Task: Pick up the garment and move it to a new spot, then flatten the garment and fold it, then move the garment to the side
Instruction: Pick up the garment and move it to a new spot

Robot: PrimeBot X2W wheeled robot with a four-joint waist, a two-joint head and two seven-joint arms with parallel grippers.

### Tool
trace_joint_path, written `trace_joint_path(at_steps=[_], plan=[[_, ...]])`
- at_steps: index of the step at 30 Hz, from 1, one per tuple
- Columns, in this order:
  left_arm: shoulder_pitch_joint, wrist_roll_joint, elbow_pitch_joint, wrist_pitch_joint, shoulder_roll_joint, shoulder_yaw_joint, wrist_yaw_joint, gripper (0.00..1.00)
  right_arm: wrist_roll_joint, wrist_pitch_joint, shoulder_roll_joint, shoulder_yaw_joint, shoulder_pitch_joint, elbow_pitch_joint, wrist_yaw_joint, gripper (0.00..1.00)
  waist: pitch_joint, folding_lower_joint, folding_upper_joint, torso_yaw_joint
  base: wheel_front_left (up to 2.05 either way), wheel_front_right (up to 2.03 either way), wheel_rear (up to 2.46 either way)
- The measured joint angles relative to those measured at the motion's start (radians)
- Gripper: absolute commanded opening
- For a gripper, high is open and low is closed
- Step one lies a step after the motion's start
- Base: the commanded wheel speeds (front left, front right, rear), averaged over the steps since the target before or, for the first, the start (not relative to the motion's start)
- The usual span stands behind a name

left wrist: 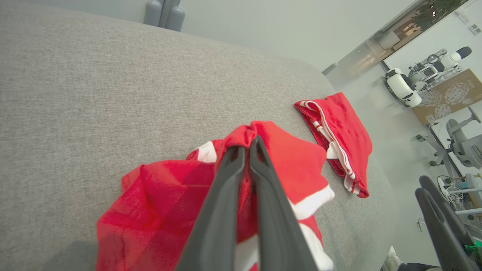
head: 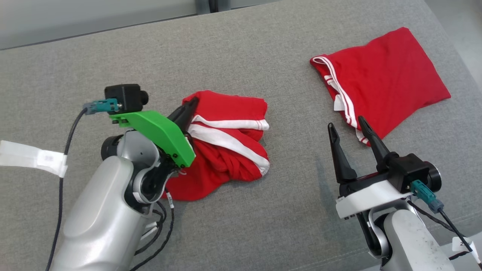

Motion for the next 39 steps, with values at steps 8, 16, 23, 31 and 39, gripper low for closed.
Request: trace_joint_path(at_steps=[8, 16, 23, 31, 39], plan=[[-0.006, 0.027, 0.114, -0.031, 0.014, 0.035, 0.003, 0.0, 0.001, 0.0, 0.002, 0.0, 0.007, 0.016, 0.001, 1.0, 0.031, 0.0, 0.0, -0.035, 0.0, 0.0, 0.0], [-0.019, 0.013, 0.162, -0.054, -0.026, 0.01, 0.003, 0.0, 0.001, 0.0, 0.002, 0.063, 0.007, 0.054, 0.052, 1.0, 0.03, 0.0, 0.0, 0.015, 0.0, 0.0, 0.0], [-0.019, 0.013, 0.204, -0.078, -0.027, 0.009, 0.003, 0.0, 0.039, 0.0, 0.004, 0.166, 0.012, 0.13, 0.113, 1.0, 0.018, 0.0, 0.0, 0.061, 0.0, 0.0, 0.0], [-0.019, 0.013, 0.224, -0.108, -0.034, 0.007, -0.006, 0.0, 0.063, 0.0, 0.004, 0.198, 0.0, 0.148, 0.119, 1.0, 0.0, 0.0, 0.0, 0.105, 0.0, 0.0, 0.0], [-0.03, 0.013, 0.211, -0.123, -0.048, -0.027, -0.046, 0.0, 0.105, 0.0, 0.003, 0.166, -0.089, 0.103, 0.124, 1.0, -0.008, 0.0, 0.0, 0.098, 0.0, 0.0, 0.0]])
